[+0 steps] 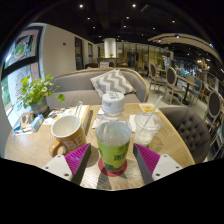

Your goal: Pour water

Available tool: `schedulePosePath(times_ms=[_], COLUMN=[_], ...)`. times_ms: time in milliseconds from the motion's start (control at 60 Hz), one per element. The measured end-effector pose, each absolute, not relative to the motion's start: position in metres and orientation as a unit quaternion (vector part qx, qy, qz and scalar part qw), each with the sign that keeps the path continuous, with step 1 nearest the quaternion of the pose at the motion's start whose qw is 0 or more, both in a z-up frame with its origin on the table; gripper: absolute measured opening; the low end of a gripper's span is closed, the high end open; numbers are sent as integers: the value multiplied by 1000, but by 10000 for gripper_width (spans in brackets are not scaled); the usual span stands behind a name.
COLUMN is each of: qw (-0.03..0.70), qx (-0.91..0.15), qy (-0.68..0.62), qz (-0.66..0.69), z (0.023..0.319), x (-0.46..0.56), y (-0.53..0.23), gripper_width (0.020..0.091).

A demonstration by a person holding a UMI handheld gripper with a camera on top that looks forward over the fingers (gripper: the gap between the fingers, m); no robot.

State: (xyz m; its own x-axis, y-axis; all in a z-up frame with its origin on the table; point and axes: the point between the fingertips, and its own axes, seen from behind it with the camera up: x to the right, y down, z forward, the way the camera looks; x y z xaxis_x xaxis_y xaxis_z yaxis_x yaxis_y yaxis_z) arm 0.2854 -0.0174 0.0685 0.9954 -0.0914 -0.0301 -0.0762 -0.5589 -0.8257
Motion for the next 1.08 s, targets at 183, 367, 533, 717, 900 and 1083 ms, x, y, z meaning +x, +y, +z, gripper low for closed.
schedulePosePath(times_ms=[183,367,533,717,900,1083], qw=[447,443,443,446,450,457], qx=[-891,-891,-891,-890,-889,-887], qy=[77,98,97,92,87,66], qz=[-4,-4,8,-9,-19,-22], z=[117,182,216,232,240,252], x=[267,238,210,202,201,197], y=[-69,-140,-190,-220,-229,-227], gripper_width=[856,856,852,855,854,855])
